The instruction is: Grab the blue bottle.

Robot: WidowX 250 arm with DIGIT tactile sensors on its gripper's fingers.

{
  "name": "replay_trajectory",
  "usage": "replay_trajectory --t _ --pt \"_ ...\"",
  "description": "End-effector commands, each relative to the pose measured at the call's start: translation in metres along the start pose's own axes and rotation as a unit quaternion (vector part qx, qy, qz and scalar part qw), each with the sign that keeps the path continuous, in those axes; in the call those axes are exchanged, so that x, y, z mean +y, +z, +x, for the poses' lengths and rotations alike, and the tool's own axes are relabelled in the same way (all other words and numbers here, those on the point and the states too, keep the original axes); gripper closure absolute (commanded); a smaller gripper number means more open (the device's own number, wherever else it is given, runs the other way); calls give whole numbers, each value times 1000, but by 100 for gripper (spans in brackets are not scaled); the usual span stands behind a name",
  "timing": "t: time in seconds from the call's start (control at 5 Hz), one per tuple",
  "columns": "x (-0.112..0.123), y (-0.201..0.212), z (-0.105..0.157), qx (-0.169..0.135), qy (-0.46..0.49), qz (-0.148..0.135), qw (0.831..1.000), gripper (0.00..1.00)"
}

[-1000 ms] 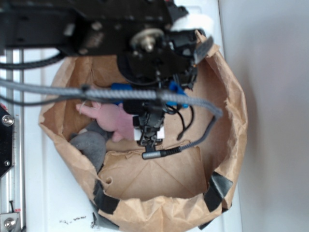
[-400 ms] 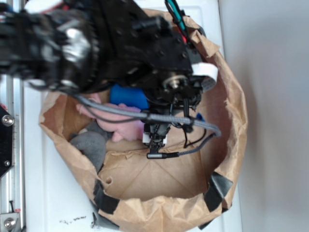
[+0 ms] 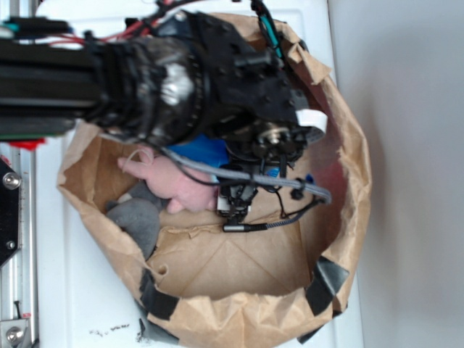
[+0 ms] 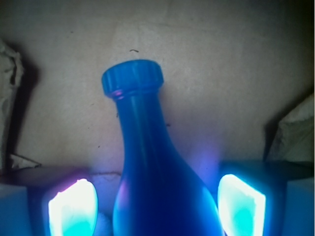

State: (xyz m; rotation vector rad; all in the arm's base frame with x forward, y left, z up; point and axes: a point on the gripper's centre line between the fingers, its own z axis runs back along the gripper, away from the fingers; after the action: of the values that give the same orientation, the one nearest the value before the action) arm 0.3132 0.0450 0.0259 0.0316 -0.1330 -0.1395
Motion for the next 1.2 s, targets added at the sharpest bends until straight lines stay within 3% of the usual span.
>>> replay_trajectory --t 0.0,0.6,1.0 --pt "2 -7 1 9 -3 2 1000 100" --pt "-4 20 -2 -17 -4 -17 1000 100" --pt "-7 103 -4 -80 11 -60 995 100"
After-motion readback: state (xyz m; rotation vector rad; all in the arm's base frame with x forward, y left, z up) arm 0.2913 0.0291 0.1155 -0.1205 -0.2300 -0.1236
